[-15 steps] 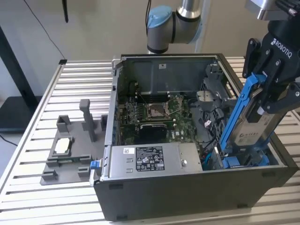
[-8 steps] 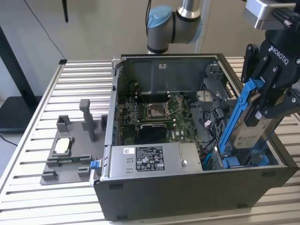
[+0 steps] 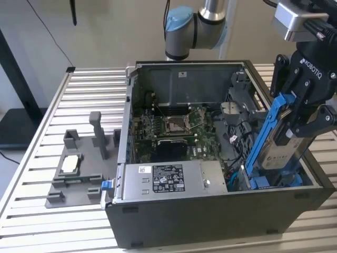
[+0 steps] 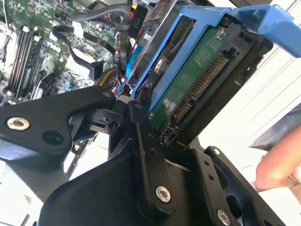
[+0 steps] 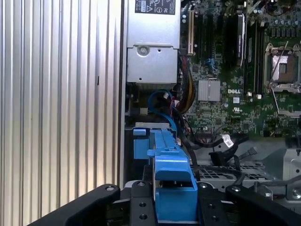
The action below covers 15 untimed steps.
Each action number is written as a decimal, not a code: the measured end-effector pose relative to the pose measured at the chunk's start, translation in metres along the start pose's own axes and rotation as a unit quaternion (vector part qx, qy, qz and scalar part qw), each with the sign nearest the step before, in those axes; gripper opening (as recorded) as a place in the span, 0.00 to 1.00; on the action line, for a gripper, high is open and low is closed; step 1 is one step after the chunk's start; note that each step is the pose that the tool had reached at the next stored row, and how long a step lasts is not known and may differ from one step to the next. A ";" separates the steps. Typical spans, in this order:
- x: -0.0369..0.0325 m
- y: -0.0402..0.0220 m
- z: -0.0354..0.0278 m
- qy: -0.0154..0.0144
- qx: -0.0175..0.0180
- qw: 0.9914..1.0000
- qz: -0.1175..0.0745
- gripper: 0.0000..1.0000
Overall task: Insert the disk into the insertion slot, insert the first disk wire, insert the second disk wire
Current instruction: 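Insert the disk into the insertion slot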
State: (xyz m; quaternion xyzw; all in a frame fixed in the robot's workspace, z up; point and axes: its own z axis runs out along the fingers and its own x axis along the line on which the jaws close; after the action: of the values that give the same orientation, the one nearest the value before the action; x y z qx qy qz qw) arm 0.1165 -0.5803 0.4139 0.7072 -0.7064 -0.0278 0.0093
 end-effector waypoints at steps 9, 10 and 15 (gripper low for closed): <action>-0.0001 -0.0009 0.0061 -0.001 0.000 1.000 -0.003 0.32; -0.0002 -0.0010 0.0066 -0.001 0.001 1.000 -0.003 0.32; -0.0007 -0.0019 0.0144 -0.002 0.001 1.000 -0.005 0.32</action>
State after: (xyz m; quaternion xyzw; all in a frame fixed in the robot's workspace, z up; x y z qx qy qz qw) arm 0.1176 -0.5792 0.3994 0.7109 -0.7026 -0.0287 0.0075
